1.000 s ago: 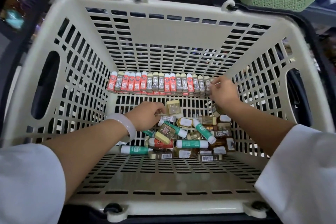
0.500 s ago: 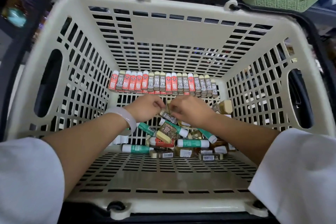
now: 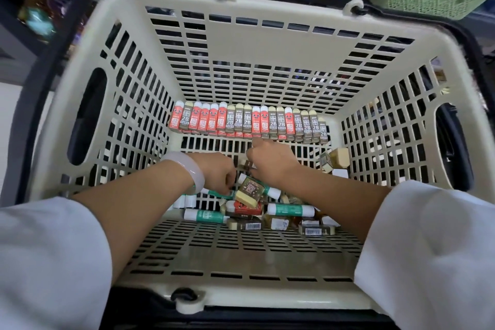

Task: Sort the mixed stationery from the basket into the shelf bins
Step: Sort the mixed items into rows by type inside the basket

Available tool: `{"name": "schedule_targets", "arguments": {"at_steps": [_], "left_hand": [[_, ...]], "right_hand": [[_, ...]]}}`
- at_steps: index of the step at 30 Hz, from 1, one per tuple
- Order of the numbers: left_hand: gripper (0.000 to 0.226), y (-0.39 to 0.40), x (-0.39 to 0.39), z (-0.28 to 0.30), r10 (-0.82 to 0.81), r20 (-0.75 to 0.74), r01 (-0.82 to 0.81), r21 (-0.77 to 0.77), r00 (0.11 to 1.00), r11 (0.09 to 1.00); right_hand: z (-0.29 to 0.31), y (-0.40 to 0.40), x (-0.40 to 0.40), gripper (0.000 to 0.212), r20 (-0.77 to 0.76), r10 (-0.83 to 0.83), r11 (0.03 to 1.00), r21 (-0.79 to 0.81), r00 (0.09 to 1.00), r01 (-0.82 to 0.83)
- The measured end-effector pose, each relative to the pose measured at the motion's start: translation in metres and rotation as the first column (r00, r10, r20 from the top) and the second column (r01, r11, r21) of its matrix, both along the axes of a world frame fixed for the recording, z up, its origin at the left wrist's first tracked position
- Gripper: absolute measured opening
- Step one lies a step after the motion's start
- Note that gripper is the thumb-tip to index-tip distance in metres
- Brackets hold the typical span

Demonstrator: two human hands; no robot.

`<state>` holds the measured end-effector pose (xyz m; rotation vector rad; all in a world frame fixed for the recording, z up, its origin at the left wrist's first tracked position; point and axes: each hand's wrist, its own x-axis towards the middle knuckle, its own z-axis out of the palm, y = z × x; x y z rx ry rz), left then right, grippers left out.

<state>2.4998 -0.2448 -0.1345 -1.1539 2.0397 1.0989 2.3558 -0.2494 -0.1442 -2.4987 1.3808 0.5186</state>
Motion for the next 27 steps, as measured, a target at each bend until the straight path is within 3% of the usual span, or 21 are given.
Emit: {"name": "schedule_targets", "arguments": {"at_steps": [2,5,8,11,14,17,20,23,25,27], "left_hand": [[0.015,-0.001,-0.001,0.001,0.013,-0.008,-0.013,-0.03,1.0,0.999],[0.014,-0.004,-0.003,0.002,0.067,-0.029,-0.068,-0.031,0.997,0.997],[0.016,0.003,-0.006,0.003,-0.005,0.024,0.003,0.063,1.0,0.998],[0.02,0.008,-0.011,0.006,-0.1,0.023,0.1,0.005,0.995,0.995],[0.027,0.008,-0.012,0.007,-0.132,0.022,0.132,-0.005,0.991,0.991],[0.031,0.012,-0.009,0.002,-0.16,0.034,0.156,0.097,0.987,0.983],[0.02,0.015,-0.009,-0.003,-0.142,0.003,0.14,0.164,0.99,0.977],[0.02,0.016,-0.009,-0.007,-0.113,-0.002,0.112,0.154,0.994,0.982],[0.022,0.017,-0.008,-0.009,-0.094,0.003,0.093,0.152,0.996,0.984],[0.02,0.016,-0.006,-0.011,-0.069,-0.01,0.07,0.158,0.998,0.985]], "right_hand": [[0.003,-0.002,-0.007,0.017,0.188,-0.132,0.989,0.096,0.973,0.115],[0.015,-0.01,-0.029,0.01,0.434,-0.464,0.884,0.283,0.772,0.372],[0.023,-0.02,-0.063,0.016,0.475,-0.653,0.748,0.278,0.59,0.603],[0.024,-0.03,-0.097,0.025,0.452,-0.786,0.565,0.247,0.422,0.787],[0.018,-0.036,-0.111,0.018,0.483,-0.853,0.394,0.344,0.199,0.853],[0.012,-0.038,-0.111,0.01,0.474,-0.866,0.347,0.345,0.157,0.872],[0.007,-0.039,-0.111,0.005,0.446,-0.886,0.309,0.358,0.13,0.881],[0.006,-0.038,-0.111,0.019,0.396,-0.881,0.375,0.25,0.259,0.893],[0.006,-0.037,-0.111,0.025,0.397,-0.872,0.398,0.233,0.287,0.887],[0.005,-0.037,-0.111,0.017,0.412,-0.866,0.406,0.247,0.284,0.88]]}}
